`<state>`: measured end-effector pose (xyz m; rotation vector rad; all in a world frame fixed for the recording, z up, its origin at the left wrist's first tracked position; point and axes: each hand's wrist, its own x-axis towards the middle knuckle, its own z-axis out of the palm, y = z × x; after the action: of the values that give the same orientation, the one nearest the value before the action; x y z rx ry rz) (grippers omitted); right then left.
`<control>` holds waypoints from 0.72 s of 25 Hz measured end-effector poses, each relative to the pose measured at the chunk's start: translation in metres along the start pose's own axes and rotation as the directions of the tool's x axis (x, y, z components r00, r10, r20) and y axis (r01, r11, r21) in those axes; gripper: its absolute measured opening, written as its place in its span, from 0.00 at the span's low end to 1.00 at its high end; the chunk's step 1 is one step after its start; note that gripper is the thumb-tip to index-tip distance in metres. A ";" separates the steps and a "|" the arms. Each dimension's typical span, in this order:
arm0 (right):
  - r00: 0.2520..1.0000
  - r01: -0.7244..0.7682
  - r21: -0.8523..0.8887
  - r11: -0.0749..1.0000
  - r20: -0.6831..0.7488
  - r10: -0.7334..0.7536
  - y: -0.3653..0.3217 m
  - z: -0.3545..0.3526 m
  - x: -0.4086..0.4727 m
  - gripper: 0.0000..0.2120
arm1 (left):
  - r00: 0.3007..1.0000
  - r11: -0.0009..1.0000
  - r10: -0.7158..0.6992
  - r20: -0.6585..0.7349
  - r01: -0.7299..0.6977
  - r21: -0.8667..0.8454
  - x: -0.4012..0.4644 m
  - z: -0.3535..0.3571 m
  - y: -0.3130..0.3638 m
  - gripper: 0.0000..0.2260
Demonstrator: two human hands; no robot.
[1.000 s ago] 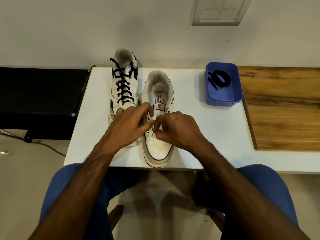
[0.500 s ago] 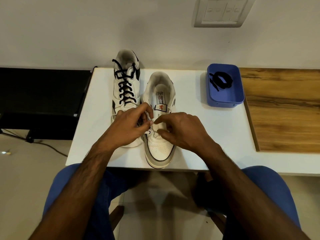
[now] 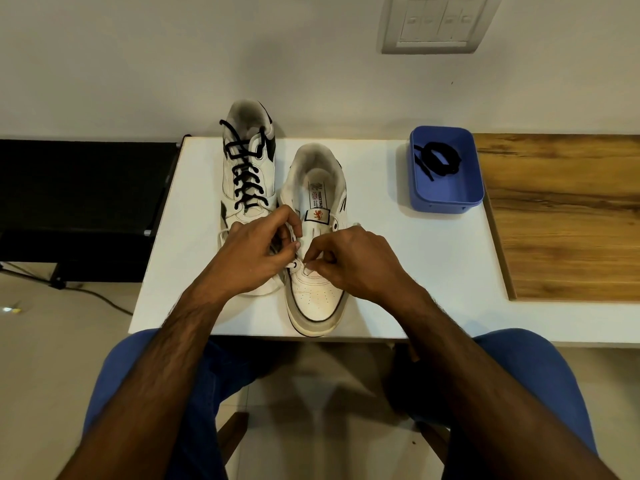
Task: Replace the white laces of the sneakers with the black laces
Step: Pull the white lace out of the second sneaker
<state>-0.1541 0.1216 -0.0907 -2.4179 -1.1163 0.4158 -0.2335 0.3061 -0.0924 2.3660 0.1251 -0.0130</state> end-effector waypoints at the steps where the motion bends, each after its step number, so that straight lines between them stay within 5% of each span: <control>1: 1.000 -0.003 0.000 1.000 -0.014 0.003 0.001 -0.001 0.000 0.06 | 1.000 1.000 -0.003 -0.001 0.003 0.005 0.000 0.000 0.000 0.06; 7: 0.989 -0.097 0.056 0.994 -0.103 0.103 0.019 -0.023 -0.006 0.05 | 1.000 0.999 0.011 -0.005 -0.011 0.035 0.001 -0.002 0.001 0.06; 12: 0.997 0.047 -0.006 0.999 -0.067 -0.048 0.003 -0.007 -0.005 0.11 | 1.000 1.000 -0.001 -0.001 0.001 0.013 0.001 -0.001 0.000 0.06; 18: 0.993 0.080 -0.112 0.991 -0.074 -0.088 -0.006 0.005 0.001 0.05 | 1.000 1.000 -0.002 -0.001 0.002 0.014 0.001 -0.001 0.000 0.06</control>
<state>-0.1593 0.1273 -0.0916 -2.4466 -1.2303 0.2365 -0.2322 0.3070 -0.0923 2.3801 0.1285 -0.0137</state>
